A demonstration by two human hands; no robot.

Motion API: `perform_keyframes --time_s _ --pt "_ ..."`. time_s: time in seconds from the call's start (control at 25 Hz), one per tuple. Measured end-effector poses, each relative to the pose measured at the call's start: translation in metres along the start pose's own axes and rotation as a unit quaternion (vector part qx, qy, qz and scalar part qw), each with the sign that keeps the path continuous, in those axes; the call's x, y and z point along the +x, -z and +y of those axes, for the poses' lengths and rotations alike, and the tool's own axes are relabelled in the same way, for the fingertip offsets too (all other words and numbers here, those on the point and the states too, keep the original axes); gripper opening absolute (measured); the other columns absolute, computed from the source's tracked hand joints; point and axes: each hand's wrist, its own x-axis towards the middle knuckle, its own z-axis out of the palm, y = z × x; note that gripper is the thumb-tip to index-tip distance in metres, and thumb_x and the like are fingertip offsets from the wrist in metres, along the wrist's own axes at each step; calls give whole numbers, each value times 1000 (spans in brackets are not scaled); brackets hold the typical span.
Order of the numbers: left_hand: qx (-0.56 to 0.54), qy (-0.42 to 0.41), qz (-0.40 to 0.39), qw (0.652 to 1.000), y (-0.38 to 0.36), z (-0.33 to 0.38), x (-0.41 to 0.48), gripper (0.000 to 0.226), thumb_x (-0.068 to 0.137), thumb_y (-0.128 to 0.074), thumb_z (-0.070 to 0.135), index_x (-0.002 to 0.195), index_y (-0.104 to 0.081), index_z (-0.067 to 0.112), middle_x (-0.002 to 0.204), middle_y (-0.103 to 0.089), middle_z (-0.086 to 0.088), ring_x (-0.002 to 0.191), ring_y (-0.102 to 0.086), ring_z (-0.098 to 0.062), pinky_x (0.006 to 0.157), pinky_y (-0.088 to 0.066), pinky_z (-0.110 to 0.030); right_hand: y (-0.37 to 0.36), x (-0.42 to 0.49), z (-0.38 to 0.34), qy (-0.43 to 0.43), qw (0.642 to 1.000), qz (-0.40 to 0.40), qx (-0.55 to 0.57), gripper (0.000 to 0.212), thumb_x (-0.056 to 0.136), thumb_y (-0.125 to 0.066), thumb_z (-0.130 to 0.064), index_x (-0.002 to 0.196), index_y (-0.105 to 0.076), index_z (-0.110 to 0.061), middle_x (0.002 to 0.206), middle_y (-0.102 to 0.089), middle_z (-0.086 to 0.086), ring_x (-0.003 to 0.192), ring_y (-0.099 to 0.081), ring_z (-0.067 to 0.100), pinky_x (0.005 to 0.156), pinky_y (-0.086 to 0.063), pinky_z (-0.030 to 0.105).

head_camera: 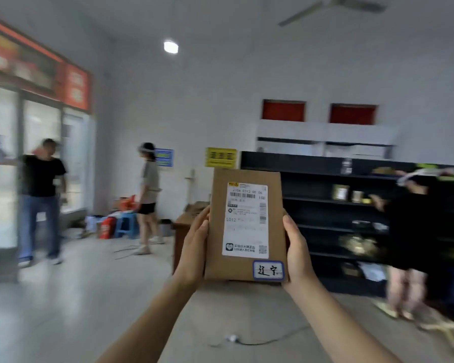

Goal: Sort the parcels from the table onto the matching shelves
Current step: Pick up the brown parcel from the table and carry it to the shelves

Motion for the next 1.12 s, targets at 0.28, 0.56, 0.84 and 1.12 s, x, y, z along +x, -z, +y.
perform_keyframes --time_s 0.28,0.56,0.84,1.12 --pt "-210 62 -249 943 -264 -42 -12 32 97 -36 30 110 -64 35 112 -71 5 107 -66 -15 87 -54 -32 210 -66 -140 113 949 264 -133 41 95 -48 -38 132 -59 -25 126 -68 7 117 -63 30 103 -45 55" --pt "-345 126 -390 845 -425 -26 -95 31 96 -37 21 121 -56 22 125 -63 -2 102 -63 1 87 -49 -19 283 -199 -239 203 849 441 -210 46 91 -51 -40 133 -57 -21 130 -65 10 121 -61 31 103 -45 53" --pt "-375 187 -528 739 -486 -13 -140 47 88 -43 38 131 -50 21 126 -63 -7 116 -61 -25 96 -50 -42 272 -270 -270 243 744 557 -278 44 94 -49 -41 132 -58 -21 125 -69 8 115 -65 29 102 -46 53" --pt "-369 182 -562 718 -502 -36 -131 28 85 -42 44 106 -59 52 123 -64 2 118 -59 -23 103 -42 -52 277 -266 -256 245 717 580 -299 48 92 -50 -43 134 -55 -23 126 -68 8 116 -64 29 104 -44 57"
